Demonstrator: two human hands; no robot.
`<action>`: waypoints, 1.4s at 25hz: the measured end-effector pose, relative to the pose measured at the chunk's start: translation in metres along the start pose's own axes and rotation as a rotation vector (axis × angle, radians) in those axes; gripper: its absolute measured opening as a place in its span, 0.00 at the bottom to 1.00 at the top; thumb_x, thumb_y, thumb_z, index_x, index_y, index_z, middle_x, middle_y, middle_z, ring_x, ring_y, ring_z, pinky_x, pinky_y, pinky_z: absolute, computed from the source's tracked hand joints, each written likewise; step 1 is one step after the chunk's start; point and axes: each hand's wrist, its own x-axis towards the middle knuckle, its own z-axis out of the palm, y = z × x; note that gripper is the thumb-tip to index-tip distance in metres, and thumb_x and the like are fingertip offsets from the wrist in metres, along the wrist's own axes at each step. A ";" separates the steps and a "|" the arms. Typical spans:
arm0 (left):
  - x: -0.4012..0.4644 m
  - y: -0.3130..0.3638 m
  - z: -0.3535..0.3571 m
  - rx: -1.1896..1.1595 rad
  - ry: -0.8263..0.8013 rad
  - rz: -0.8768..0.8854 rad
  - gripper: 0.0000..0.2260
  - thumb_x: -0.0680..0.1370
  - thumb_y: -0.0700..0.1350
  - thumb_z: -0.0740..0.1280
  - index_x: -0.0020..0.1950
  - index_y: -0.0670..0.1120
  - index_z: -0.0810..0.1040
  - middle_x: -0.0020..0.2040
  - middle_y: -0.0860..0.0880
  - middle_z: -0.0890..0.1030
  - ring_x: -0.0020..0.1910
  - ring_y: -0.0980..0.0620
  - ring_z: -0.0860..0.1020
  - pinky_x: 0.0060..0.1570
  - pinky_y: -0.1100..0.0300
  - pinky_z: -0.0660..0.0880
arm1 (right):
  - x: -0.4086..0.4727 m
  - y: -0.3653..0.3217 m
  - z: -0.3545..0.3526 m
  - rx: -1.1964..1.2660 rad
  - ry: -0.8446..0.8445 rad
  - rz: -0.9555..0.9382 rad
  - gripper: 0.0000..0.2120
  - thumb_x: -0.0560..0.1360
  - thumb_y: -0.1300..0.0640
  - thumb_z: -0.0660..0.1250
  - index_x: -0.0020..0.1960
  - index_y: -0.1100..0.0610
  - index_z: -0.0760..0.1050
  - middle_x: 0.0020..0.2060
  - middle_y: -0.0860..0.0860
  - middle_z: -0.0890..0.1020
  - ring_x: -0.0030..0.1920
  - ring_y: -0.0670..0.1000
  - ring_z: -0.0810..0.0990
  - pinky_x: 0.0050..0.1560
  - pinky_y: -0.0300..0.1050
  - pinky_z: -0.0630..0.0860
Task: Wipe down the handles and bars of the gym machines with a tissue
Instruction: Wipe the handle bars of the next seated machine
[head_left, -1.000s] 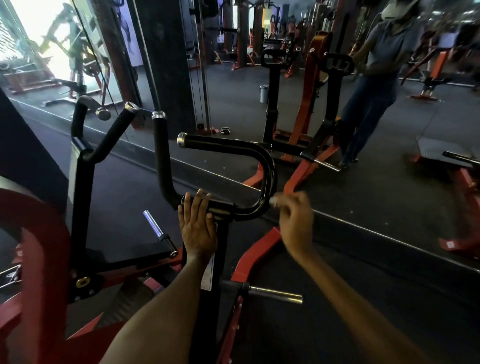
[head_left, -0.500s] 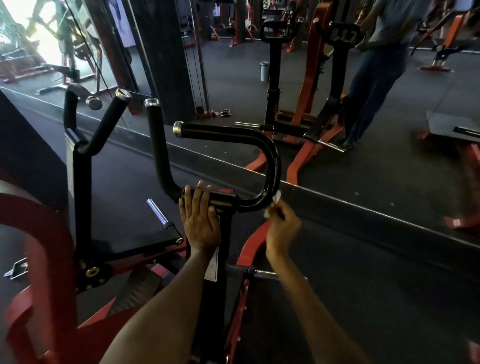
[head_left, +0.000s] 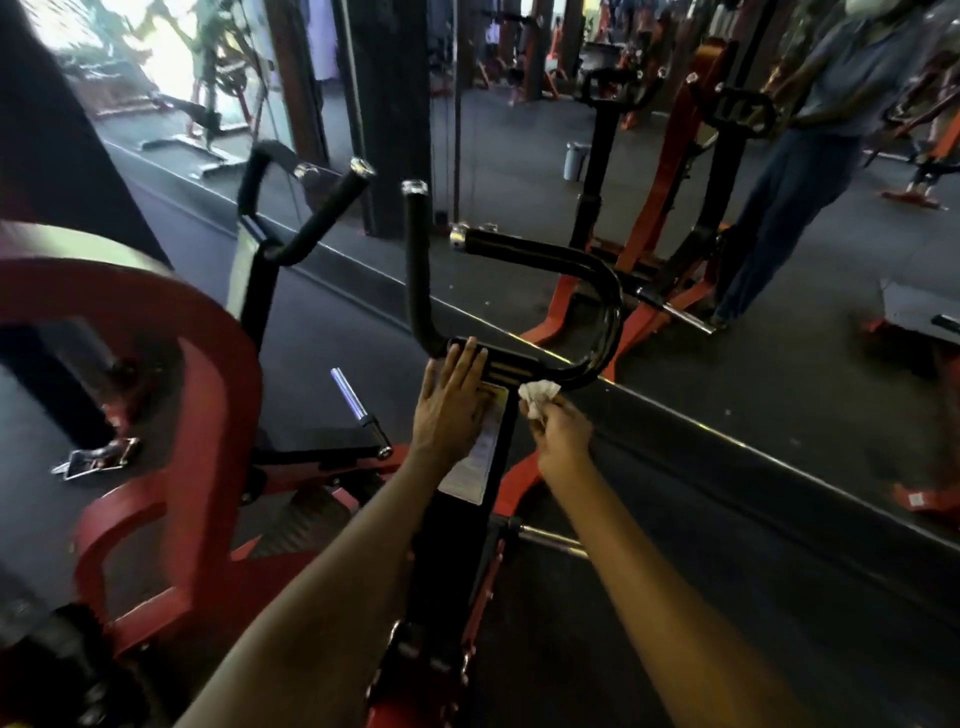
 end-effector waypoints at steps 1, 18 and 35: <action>-0.007 0.001 -0.011 -0.038 0.019 -0.068 0.26 0.80 0.51 0.52 0.77 0.44 0.59 0.78 0.46 0.57 0.77 0.47 0.54 0.75 0.44 0.52 | -0.008 0.005 0.008 -0.092 -0.056 -0.032 0.08 0.76 0.72 0.60 0.45 0.64 0.76 0.34 0.54 0.77 0.33 0.49 0.76 0.36 0.38 0.75; 0.026 -0.147 -0.191 0.575 0.611 -0.532 0.22 0.82 0.50 0.56 0.73 0.40 0.69 0.77 0.43 0.62 0.77 0.42 0.56 0.75 0.51 0.36 | 0.077 -0.042 0.266 -1.319 -0.503 -1.067 0.08 0.77 0.63 0.62 0.50 0.65 0.79 0.49 0.60 0.77 0.51 0.58 0.76 0.51 0.42 0.70; 0.026 -0.153 -0.179 0.691 0.776 -0.573 0.22 0.85 0.46 0.49 0.79 0.45 0.53 0.79 0.48 0.55 0.77 0.51 0.38 0.74 0.52 0.35 | 0.089 -0.055 0.266 -1.951 -0.562 -1.422 0.08 0.77 0.67 0.58 0.54 0.66 0.72 0.56 0.61 0.70 0.53 0.59 0.73 0.48 0.50 0.74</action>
